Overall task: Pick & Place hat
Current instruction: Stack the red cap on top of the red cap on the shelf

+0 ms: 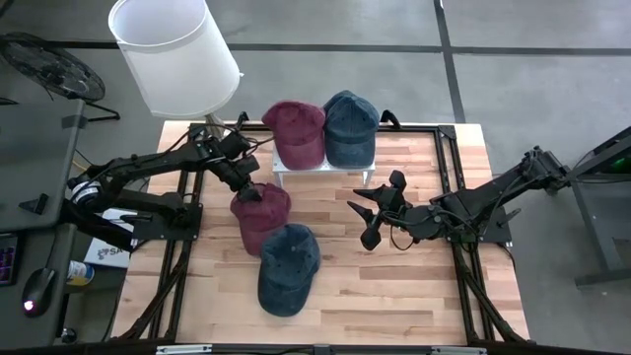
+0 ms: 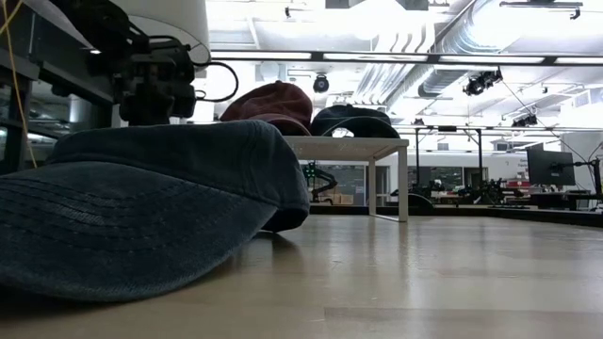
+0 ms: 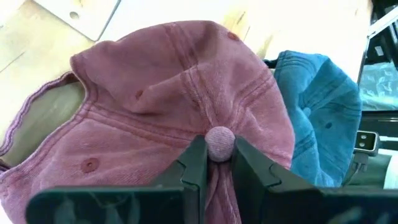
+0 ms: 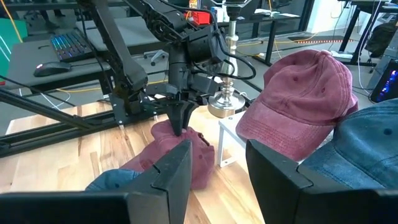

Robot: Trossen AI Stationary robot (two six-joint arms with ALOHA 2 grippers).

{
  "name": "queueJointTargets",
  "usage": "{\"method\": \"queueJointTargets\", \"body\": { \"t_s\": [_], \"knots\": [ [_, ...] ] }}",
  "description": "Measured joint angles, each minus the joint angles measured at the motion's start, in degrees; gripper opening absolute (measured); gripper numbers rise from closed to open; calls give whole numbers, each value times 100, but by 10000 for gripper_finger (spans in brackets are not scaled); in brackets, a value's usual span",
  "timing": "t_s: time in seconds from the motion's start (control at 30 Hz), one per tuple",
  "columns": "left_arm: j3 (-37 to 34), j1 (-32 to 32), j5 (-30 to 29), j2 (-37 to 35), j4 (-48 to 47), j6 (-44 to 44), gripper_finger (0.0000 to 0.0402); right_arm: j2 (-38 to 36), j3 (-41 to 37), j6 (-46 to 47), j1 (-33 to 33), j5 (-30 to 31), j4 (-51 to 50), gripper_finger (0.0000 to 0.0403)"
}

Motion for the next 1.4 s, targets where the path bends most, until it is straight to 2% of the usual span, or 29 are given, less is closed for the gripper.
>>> {"method": "queueJointTargets", "body": {
  "t_s": [0.13,0.43,0.63,1.13,1.4],
  "knots": [
    [115,0,1,-138,-124,-20,47,0,0,0,1,0,-2,145],
    [919,-2,-172,-416,-1127,-2,47,0,0,0,1,-15,-4,145],
    [1211,-2,-209,-519,-1540,0,47,0,0,-14,1,-17,-9,146],
    [1436,-4,-257,-667,-2154,20,47,0,-2,-16,1,-15,-68,145],
    [1436,-7,-183,-1018,-2311,-9,47,0,0,-4,1,-15,-76,145]
  ]
}}
